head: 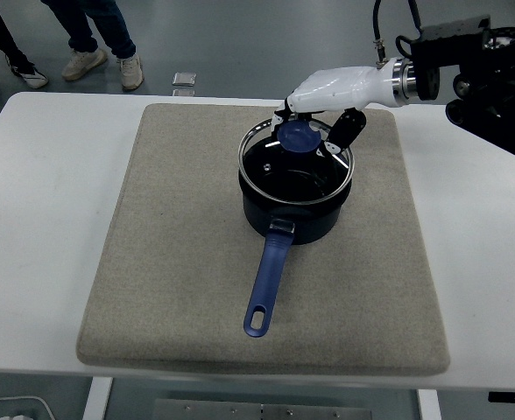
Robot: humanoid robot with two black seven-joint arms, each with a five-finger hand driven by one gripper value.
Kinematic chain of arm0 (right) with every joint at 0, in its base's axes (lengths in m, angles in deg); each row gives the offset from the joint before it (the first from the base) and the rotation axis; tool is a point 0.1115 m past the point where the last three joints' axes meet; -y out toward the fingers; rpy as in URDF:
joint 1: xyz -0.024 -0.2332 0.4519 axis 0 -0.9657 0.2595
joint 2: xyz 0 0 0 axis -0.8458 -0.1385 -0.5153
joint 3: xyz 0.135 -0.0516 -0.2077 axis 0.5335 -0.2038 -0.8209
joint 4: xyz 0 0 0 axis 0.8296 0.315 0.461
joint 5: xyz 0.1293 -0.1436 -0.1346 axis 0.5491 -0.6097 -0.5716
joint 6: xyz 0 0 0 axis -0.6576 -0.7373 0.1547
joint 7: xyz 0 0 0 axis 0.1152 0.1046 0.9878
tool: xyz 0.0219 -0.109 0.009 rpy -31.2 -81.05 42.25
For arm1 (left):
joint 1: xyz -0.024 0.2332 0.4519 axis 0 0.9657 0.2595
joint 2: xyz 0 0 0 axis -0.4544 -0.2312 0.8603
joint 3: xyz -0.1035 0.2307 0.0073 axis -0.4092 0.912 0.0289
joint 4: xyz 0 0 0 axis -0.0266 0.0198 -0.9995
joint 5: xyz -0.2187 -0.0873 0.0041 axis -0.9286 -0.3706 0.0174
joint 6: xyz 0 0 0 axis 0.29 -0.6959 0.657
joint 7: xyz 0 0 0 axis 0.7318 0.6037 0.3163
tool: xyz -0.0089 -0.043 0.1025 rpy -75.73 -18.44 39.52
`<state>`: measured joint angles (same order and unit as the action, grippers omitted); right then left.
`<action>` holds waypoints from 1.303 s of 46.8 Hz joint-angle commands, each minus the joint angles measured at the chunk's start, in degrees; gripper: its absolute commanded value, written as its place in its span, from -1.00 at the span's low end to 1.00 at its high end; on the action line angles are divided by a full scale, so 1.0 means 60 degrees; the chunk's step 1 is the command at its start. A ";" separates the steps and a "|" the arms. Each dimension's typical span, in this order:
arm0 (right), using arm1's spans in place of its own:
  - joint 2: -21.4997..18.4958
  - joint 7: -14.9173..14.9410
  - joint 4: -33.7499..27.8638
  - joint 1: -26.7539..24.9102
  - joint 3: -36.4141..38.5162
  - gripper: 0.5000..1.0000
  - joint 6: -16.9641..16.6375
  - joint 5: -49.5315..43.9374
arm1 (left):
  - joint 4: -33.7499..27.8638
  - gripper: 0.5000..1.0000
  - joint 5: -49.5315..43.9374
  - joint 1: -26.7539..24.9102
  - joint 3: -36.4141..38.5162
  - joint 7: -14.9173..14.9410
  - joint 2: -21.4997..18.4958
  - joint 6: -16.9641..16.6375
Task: Lift the pot lid and place it to the right of the pot.
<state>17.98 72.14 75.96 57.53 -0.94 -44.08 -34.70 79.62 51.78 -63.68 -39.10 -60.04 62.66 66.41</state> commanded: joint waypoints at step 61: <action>0.0117 0.0000 -0.3098 -0.0314 -0.1132 -1.00 0.0000 0.0005 | 0.0007 1.00 0.0000 0.0001 0.0015 -0.0001 0.0000 0.0000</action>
<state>18.51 72.15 57.42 55.86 -7.69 -44.08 -34.67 79.61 51.78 -63.67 -39.09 -60.04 62.66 66.41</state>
